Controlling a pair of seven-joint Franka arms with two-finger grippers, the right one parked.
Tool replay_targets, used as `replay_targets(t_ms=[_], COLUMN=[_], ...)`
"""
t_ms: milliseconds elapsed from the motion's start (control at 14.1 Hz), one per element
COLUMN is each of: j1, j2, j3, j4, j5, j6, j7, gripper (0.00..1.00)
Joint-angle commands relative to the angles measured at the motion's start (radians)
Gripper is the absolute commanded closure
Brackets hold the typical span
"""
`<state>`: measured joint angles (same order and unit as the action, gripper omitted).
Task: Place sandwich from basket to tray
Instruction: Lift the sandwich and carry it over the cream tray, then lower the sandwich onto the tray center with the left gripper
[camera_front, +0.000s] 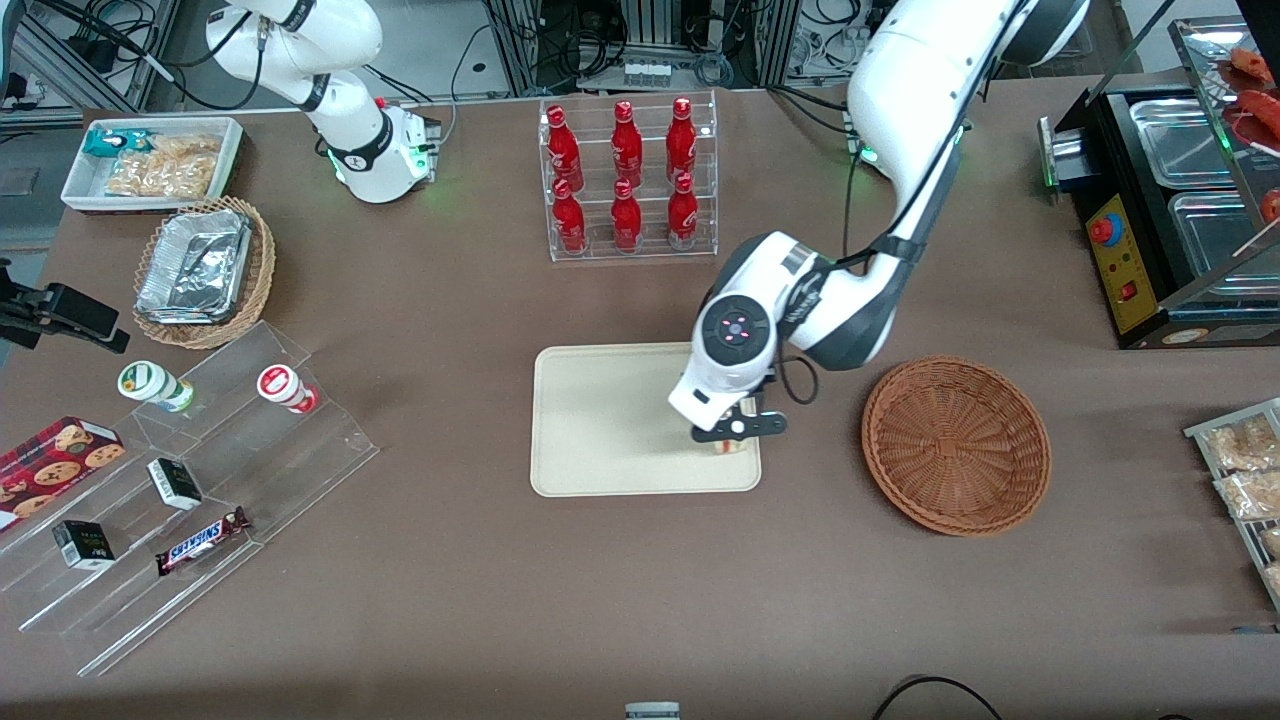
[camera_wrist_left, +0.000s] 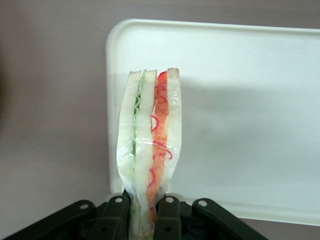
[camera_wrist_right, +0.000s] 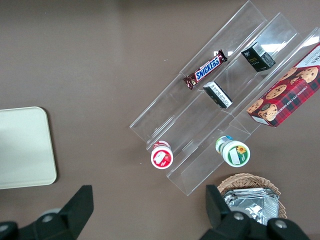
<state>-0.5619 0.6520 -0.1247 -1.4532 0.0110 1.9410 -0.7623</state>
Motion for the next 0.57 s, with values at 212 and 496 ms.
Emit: replay_targets(t_ms=[212, 496], j1=[-0.072, -0.073], j2=[0.110, 0.130], j3=[-0.012, -0.022], j4=[0.077, 0.076], j5=[0.001, -0.006], j6=[0.167, 0.226], j7=[-0.110, -0.124], gripper=[0.87, 0.87])
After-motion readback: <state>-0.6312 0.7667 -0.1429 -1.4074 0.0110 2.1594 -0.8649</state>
